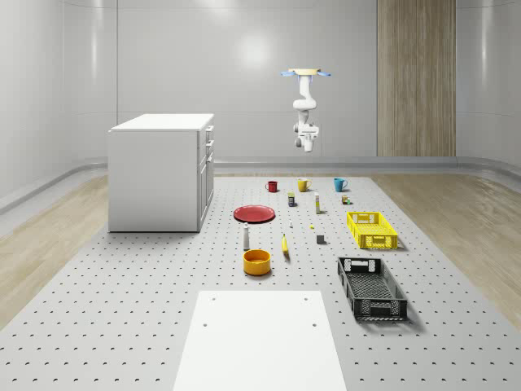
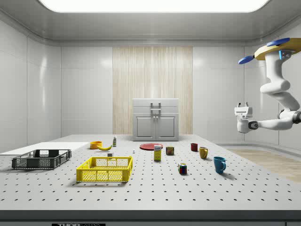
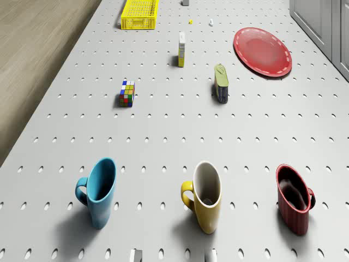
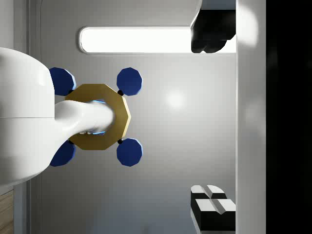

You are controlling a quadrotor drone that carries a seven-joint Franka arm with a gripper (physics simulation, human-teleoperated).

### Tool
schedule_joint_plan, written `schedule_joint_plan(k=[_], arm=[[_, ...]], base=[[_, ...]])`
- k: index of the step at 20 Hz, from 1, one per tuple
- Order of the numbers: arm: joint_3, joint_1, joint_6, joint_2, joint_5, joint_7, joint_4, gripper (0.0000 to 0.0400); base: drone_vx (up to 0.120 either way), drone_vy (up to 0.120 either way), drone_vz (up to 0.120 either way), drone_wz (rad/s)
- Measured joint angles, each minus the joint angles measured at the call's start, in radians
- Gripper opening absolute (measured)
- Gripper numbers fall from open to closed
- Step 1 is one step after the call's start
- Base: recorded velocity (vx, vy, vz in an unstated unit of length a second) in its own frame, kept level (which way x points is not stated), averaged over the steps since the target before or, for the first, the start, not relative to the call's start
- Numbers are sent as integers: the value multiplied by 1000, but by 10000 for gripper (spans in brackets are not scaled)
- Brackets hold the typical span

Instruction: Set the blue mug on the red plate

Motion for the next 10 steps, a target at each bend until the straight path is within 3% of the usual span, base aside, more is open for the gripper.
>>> schedule_joint_plan(k=[6,10], arm=[[1,-3,-98,25,1,-2,128,400],[2,-4,-145,53,2,-2,206,400]], base=[[0,7,0,0],[110,120,0,0]])
